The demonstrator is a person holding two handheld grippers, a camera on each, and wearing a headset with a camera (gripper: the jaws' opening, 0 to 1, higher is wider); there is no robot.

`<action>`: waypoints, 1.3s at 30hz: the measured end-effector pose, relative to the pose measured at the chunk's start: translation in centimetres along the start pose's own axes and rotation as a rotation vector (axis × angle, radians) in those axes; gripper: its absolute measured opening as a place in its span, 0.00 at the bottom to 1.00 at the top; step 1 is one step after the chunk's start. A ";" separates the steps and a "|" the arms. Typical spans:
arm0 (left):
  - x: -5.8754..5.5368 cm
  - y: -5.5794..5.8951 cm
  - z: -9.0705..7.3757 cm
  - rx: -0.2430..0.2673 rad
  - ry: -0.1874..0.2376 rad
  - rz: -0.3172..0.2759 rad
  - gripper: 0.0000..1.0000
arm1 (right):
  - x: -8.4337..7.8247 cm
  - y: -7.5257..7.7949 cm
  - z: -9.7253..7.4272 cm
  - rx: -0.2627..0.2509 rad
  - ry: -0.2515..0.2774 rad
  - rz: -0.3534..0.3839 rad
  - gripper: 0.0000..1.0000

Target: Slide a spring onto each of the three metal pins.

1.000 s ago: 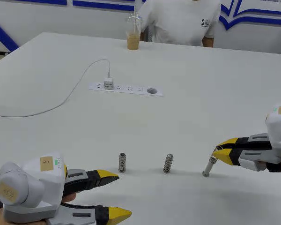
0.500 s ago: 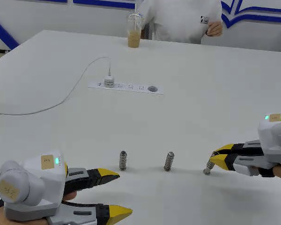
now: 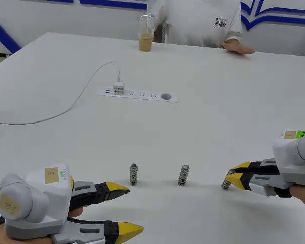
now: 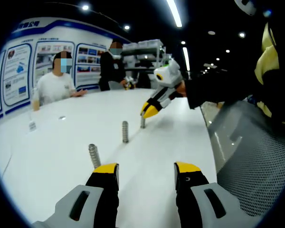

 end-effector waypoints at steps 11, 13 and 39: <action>0.2 -0.1 0.1 -0.001 0.002 0.002 0.48 | -0.1 0.0 0.0 -0.003 0.005 0.000 0.13; 0.2 -0.1 0.1 -0.001 0.002 0.003 0.48 | -0.1 0.1 -0.1 -0.004 0.007 0.002 0.14; 0.4 -0.5 -0.5 0.026 0.010 -0.003 0.50 | 0.1 -0.5 -2.7 0.026 0.074 -0.007 0.30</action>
Point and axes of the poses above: the centre of the closed fingertips' face, and the gripper's own axes: z roughly forward along the fingers, y roughly to its right, x roughly out of its top, the point moved 3 cm from there along -z, roughly backward along the fingers, and after that the axes turned 10 degrees about -x, right-handed, at the moved point
